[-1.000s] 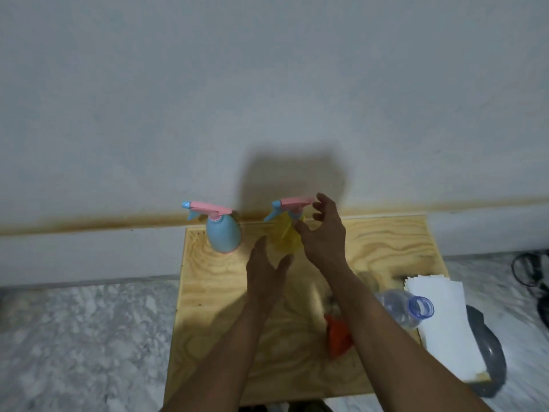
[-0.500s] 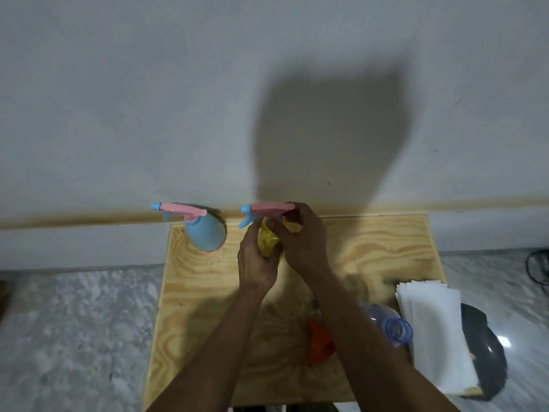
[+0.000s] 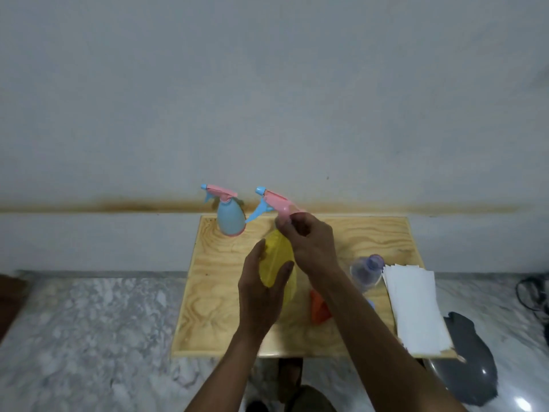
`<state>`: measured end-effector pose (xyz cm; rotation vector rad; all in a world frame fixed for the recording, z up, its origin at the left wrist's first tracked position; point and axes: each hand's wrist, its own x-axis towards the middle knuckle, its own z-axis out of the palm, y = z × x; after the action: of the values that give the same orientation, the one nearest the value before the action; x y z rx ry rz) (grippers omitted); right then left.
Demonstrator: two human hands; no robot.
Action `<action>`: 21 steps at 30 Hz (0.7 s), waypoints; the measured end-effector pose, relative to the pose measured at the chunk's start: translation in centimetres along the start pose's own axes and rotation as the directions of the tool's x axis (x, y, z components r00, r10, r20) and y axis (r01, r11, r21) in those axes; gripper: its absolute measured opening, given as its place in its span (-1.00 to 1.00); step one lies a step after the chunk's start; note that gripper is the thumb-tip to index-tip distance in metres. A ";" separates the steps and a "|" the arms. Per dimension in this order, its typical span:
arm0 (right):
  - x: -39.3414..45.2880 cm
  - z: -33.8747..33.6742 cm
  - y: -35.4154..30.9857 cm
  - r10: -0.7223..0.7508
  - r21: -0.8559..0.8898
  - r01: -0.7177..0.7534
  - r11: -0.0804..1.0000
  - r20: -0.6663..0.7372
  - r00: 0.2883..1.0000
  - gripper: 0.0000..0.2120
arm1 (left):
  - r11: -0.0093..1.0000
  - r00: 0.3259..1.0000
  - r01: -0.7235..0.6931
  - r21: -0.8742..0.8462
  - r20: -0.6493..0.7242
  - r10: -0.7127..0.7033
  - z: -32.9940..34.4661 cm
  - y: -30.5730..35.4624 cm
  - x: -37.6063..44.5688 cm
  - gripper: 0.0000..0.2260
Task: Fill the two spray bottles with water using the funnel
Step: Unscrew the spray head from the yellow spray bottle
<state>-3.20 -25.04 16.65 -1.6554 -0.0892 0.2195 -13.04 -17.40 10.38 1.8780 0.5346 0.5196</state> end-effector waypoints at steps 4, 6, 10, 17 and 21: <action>-5.3 0.8 -0.9 -0.021 0.078 0.021 0.997 0.002 1.000 -0.85 | 0.998 0.994 -0.061 -0.020 -0.088 0.059 -3.0 0.7 -4.4 -0.42; -7.6 1.1 -1.1 0.000 0.169 -0.002 0.986 0.007 1.000 -0.82 | 0.996 0.990 -0.091 -0.014 -0.107 0.089 -4.4 1.3 -6.2 -0.46; -11.0 1.6 -1.8 0.049 0.210 -0.059 0.976 0.053 0.997 -0.75 | 0.997 0.995 -0.055 -0.055 -0.087 0.050 -6.7 2.7 -9.1 -0.46; -13.8 1.0 -2.3 0.066 0.213 -0.084 0.974 0.092 0.994 -0.81 | 0.982 0.996 0.056 -0.179 -0.056 -0.067 -8.5 4.6 -11.5 -0.63; -14.8 -0.1 -2.4 0.079 0.237 -0.101 0.966 0.101 0.992 -0.81 | 0.974 0.996 0.080 -0.213 -0.030 -0.088 -8.1 5.3 -12.4 -0.70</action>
<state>-17.49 -27.67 20.36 -1.4078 -0.0532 0.3616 -27.11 -20.48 16.81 1.6382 0.5597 0.5371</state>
